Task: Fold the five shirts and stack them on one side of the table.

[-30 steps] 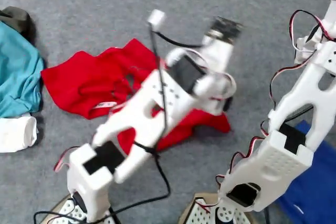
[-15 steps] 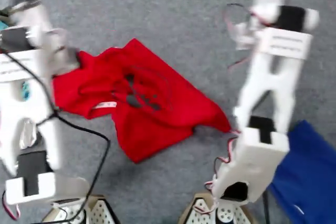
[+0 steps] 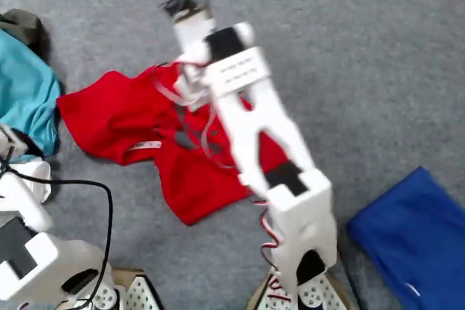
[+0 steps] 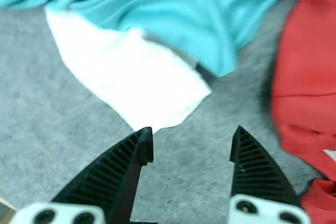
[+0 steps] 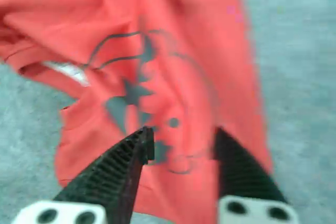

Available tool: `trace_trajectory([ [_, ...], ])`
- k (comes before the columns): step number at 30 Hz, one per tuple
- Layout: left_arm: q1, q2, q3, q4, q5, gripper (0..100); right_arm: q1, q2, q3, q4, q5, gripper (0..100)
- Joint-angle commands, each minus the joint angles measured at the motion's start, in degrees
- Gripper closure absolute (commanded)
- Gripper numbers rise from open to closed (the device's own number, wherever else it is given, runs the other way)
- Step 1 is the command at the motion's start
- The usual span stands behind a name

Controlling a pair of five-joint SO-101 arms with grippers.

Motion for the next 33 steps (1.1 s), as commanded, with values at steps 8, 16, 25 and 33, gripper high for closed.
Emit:
trace_trajectory([
  [8,-5.27,-0.75,3.34,-0.88,-2.81,75,-14.02,14.46,-6.20,-0.79,-5.89,71.0],
  [16,-6.07,-0.75,3.08,-1.05,-2.90,75,-10.24,25.54,-19.47,4.13,-7.12,97.0],
  [25,-5.54,-0.75,2.99,-1.23,-2.90,75,1.71,20.62,-26.68,5.45,-7.03,99.3],
  [33,-3.16,-0.75,3.16,-1.23,-4.66,75,17.98,14.99,-21.58,5.45,-4.31,99.3],
])
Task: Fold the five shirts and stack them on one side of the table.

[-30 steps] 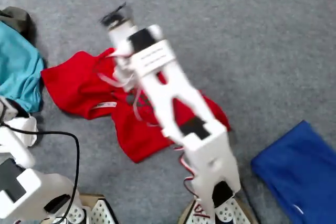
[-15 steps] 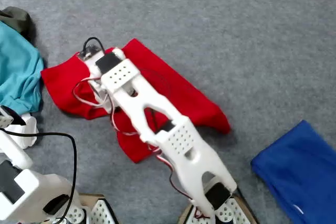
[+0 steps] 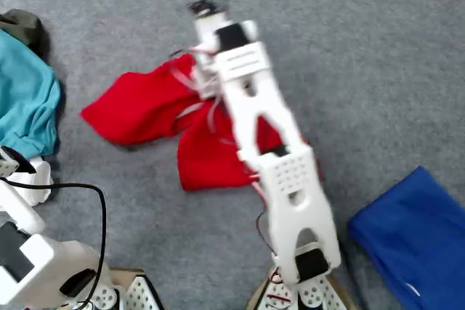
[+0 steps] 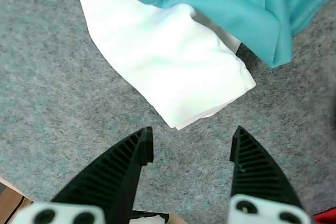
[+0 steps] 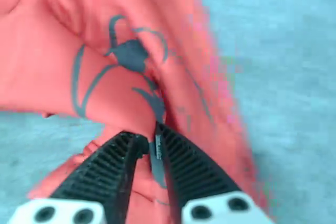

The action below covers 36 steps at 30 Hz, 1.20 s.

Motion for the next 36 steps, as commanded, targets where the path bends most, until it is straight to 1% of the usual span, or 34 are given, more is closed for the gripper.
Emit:
trace_trajectory([
  [1,2.90,-0.75,-0.18,-0.70,-2.29,75,8.75,-5.76,2.77,0.97,1.58,99.3],
  [5,6.77,-0.75,0.00,-0.53,-2.46,75,17.98,-6.73,9.19,0.97,3.34,99.3],
  [7,8.70,-0.75,0.00,-0.53,-2.37,75,22.55,-6.90,12.18,0.97,5.36,99.3],
  [13,14.15,-0.75,0.09,-0.44,-2.37,75,35.82,-7.16,15.52,0.97,11.16,99.3],
  [17,19.60,-0.75,0.09,-0.35,-2.29,75,42.51,-7.16,15.69,0.97,14.77,99.2],
  [20,24.70,-0.75,0.18,-0.35,-2.29,75,46.02,-7.34,15.25,0.79,17.76,98.8],
  [22,28.13,-0.75,0.79,-0.35,-2.20,75,47.69,-7.34,15.25,0.79,19.87,95.2],
  [24,30.95,-0.75,1.76,-0.53,-1.14,75,48.75,-7.78,15.08,0.88,20.92,88.6],
  [28,33.41,-0.75,2.46,-0.79,1.05,75,49.10,-11.82,14.90,0.88,21.36,76.8],
  [30,33.49,-0.75,2.46,-0.79,1.41,75,48.66,-15.16,14.90,0.88,21.45,74.9],
  [33,32.97,-0.75,2.46,-0.79,1.14,75,46.64,-21.14,14.99,0.88,21.27,74.8],
  [36,32.26,-0.75,2.46,-0.79,1.05,75,41.27,-27.91,16.13,1.05,20.92,75.2],
])
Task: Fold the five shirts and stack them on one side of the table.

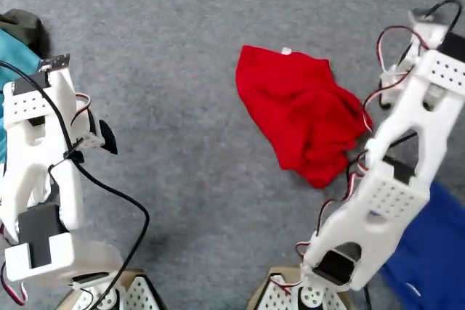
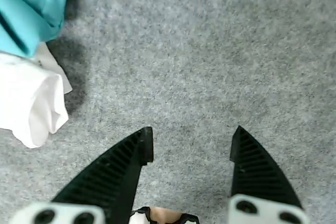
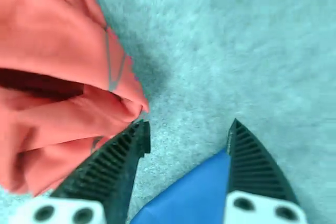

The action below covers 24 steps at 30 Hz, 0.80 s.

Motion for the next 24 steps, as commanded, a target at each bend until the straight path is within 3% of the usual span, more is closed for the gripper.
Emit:
trace_trajectory([
  [1,-0.62,-0.75,-0.44,-0.70,0.35,75,-7.78,-11.65,1.45,1.05,-0.09,76.5],
  [7,-1.14,-0.66,-0.18,-0.70,0.53,75,-28.62,-19.21,11.03,0.88,-6.07,96.7],
  [12,-6.33,-0.66,-0.18,-0.70,2.11,75,-40.13,-15.96,16.57,0.88,-12.75,89.8],
  [16,-11.08,-0.40,-0.09,-0.70,2.11,75,-42.68,-10.59,17.45,0.79,-16.26,84.5],
  [24,-14.42,-0.40,0.53,-0.70,1.32,75,-40.75,2.77,10.95,0.79,-16.70,84.3],
])
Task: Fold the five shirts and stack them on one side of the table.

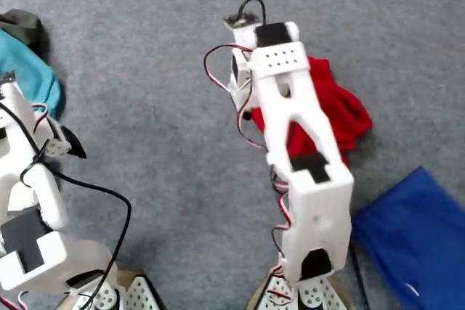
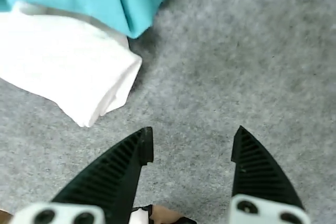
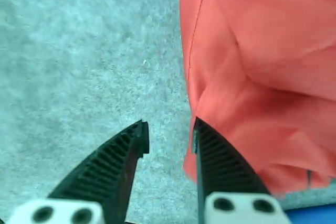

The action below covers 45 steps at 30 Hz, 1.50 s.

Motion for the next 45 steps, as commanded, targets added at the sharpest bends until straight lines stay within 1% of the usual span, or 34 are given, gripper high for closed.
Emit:
trace_trajectory([
  [1,-0.70,-0.48,0.70,-0.79,-1.05,75,1.63,4.53,-6.11,0.79,-0.62,84.3],
  [4,-0.97,-0.48,2.37,-1.14,-1.32,75,4.26,8.22,-9.80,0.79,-1.41,84.4],
  [8,-1.14,-0.66,5.36,-3.69,-1.32,75,7.43,9.63,-12.00,0.88,-1.23,84.3],
  [11,-1.05,-0.66,5.89,-3.69,-1.32,75,8.92,9.54,-12.70,0.97,0.88,84.3],
  [14,-0.97,-0.66,5.36,-3.69,-1.32,75,10.07,9.80,-12.70,0.88,1.23,84.3],
  [20,-0.97,-0.66,5.36,-3.69,-1.32,75,9.63,9.98,-12.70,-2.02,1.32,84.3],
  [28,-0.70,-0.66,5.80,-5.19,-1.32,75,4.97,10.07,-12.53,-4.40,0.79,84.3],
  [33,-0.79,-0.66,5.80,-5.19,-1.32,75,4.53,13.32,-12.79,-6.68,0.79,84.3],
  [38,-0.88,-0.66,5.80,-5.19,-1.32,75,6.73,17.63,-13.23,-7.38,0.79,84.3],
  [45,-0.62,-0.40,5.80,-5.19,-1.32,75,10.95,19.30,-22.64,-5.36,1.14,84.4],
])
